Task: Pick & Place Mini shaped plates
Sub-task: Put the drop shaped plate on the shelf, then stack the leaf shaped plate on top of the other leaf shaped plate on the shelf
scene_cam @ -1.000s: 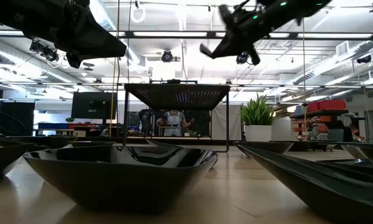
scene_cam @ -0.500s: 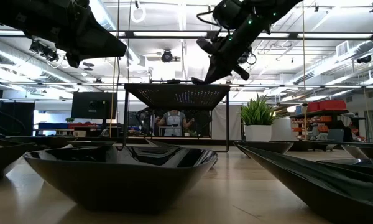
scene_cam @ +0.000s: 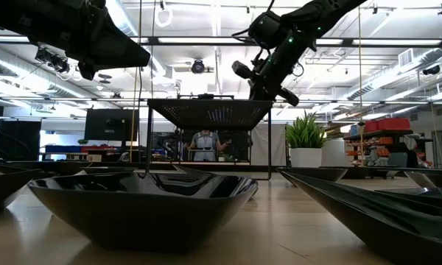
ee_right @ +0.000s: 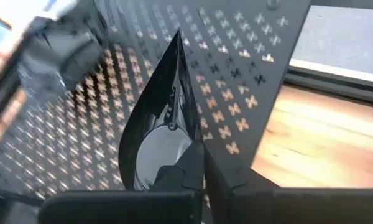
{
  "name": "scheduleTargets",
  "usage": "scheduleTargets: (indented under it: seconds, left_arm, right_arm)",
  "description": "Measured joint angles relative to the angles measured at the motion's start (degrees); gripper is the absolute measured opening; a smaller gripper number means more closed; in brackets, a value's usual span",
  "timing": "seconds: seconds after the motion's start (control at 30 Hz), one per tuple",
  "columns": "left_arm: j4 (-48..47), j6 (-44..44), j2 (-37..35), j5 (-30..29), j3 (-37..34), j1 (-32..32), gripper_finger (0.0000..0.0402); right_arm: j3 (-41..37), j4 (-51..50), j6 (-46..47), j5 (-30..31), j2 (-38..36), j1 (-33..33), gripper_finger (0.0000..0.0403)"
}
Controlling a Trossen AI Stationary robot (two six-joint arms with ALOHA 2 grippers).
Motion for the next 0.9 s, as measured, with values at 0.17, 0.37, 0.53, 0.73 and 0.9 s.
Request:
scheduleTargets:
  seconds: [0.17,0.37,0.53,0.73,0.9]
  left_arm:
    - [0.0,-0.02,0.0,0.04,0.0,0.02,0.0087]
    - [0.0,-0.25,0.0,0.15,0.0,0.01,0.0087]
    - [-0.02,-0.39,-0.02,0.17,0.0,0.02,0.0087]
    - [-0.04,-0.39,0.0,0.17,0.0,0.0,0.0087]
    - [-0.07,-0.39,0.0,0.17,0.0,0.01,0.0087]
  right_arm:
    - [0.0,0.49,1.67,0.0,0.0,0.0,0.0012]
    - [0.0,0.4,1.82,-0.02,0.0,0.06,0.0024]
    - [-0.2,0.48,1.85,-0.04,0.0,0.09,0.0056]
    - [-1.38,2.79,1.16,-1.12,0.0,0.15,0.0098]
    - [-1.44,2.65,-2.55,-1.08,-0.77,0.24,0.0119]
